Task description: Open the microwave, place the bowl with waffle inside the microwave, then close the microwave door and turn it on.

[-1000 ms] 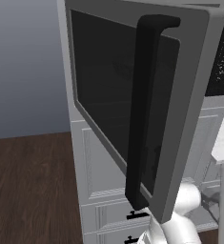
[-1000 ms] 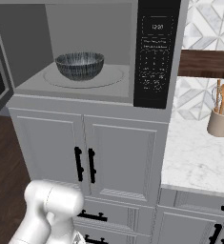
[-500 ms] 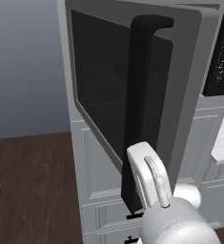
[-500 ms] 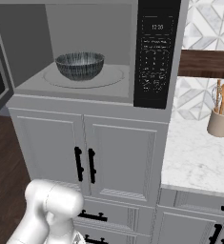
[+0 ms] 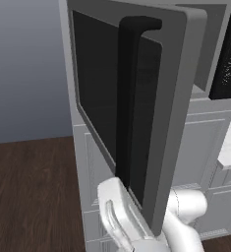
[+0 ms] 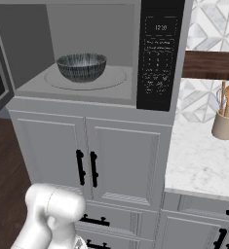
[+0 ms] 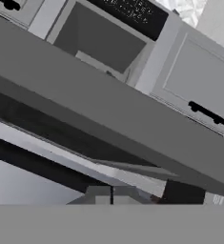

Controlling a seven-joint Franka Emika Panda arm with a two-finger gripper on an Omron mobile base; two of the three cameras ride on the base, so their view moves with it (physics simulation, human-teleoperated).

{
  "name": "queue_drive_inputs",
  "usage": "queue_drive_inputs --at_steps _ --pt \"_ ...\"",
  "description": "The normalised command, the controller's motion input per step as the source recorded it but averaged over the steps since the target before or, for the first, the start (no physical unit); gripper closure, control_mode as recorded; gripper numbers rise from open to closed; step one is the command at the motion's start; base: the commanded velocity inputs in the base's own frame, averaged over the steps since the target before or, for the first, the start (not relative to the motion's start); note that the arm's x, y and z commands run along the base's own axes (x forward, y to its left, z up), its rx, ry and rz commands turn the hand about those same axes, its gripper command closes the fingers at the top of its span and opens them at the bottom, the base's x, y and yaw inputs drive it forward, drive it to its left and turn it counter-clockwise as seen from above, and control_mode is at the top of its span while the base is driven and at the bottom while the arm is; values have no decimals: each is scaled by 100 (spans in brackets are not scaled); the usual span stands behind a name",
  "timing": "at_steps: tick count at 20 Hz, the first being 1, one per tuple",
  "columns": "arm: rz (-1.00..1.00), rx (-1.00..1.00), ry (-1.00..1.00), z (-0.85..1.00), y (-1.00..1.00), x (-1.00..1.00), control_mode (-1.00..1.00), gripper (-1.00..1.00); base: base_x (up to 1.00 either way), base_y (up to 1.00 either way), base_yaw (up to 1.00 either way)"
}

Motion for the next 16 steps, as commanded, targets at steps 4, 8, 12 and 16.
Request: queue_drive_inputs --at_steps 4,8,12,16 --pt "-5 -14 0 -44 67 -13 -100 100 0 0 0" --pt "-27 -6 0 -20 51 88 -100 100 0 0 0" --pt "-29 -8 1 6 -7 100 -100 100 0 0 0" --pt "-11 -11 0 27 -81 25 -100 100 0 0 0"
